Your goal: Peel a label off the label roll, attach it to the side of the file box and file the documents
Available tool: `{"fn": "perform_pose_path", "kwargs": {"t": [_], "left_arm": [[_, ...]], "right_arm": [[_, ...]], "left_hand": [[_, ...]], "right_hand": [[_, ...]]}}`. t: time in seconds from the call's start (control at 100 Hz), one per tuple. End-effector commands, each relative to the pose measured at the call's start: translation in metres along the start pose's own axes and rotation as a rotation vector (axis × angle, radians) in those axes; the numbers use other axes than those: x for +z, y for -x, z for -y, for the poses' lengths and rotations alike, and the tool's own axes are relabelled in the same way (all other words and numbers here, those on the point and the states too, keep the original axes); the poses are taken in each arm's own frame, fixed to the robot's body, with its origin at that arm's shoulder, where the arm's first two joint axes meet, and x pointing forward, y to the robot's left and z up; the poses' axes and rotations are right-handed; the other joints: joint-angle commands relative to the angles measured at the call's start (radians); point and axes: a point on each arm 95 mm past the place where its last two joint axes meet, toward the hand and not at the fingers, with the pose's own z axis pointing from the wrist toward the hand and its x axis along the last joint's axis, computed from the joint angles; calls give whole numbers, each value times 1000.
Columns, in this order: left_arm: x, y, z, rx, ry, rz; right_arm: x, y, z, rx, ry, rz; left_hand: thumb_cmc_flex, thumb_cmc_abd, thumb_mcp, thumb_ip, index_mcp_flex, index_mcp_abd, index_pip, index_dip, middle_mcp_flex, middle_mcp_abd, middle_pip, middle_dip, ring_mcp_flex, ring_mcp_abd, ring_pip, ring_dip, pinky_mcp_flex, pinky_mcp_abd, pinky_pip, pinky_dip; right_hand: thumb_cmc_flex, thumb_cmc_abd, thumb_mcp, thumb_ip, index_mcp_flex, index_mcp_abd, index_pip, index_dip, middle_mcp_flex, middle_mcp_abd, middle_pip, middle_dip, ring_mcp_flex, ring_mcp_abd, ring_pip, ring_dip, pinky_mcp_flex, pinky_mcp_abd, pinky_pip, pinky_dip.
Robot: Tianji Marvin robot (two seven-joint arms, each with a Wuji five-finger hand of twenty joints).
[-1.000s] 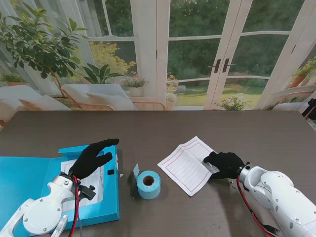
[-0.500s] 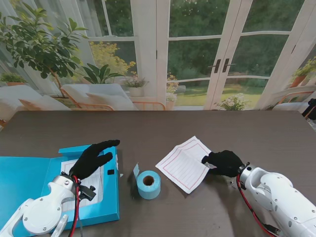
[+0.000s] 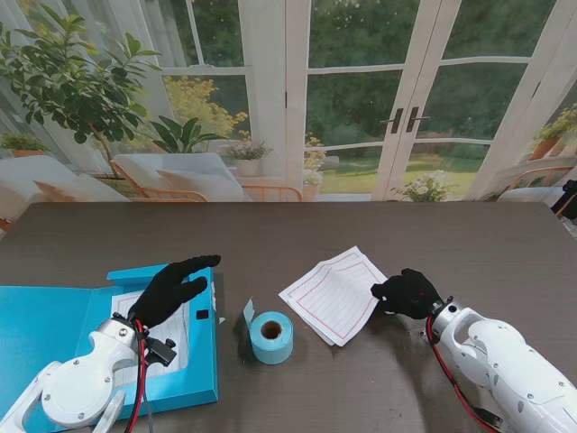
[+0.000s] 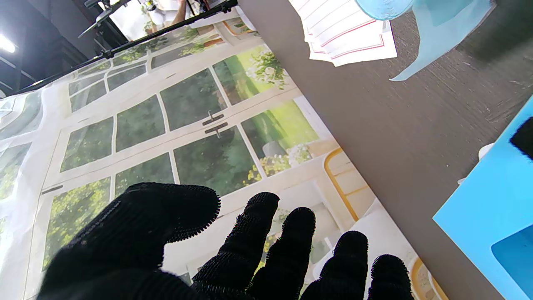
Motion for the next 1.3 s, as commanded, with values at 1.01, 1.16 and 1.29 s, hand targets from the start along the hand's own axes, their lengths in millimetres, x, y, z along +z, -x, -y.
{"fn": "perform_pose_path", "kwargs": {"t": [1.01,1.16,1.29], "left_arm": [[2,-2,-5,-32,56,29],[3,-2,-5,-33,61,35],[3,-2,-6,-34,68,39]], "right_arm": [[6,-8,-1,78,142,-2],[7,-9,-1,66,174,2],[8,-10,-1,51,194,13]], "left_hand": [[-53,106,-36,-82,-25,8,-28,-2,-44,8,-10,-10,-32,-4,-15,-9,-28,-41,-25,-8],[-53,108,-36,-84,-23,9,-27,-2,-46,8,-10,-11,-32,-3,-15,-9,-29,-41,-25,-7],[-54,111,-36,-86,-28,10,-29,-3,-46,9,-10,-11,-32,-1,-14,-8,-28,-41,-24,-7]], "right_hand": [[-265,-192,504,219,195,72,301,217,317,-20,196,263,140,-110,735,319,368,27,202,52],[-321,-223,576,277,227,69,299,222,356,-23,188,271,141,-128,776,339,402,28,217,56],[-359,-250,627,324,257,68,292,228,367,-25,206,295,140,-137,814,360,422,20,244,69]]}}
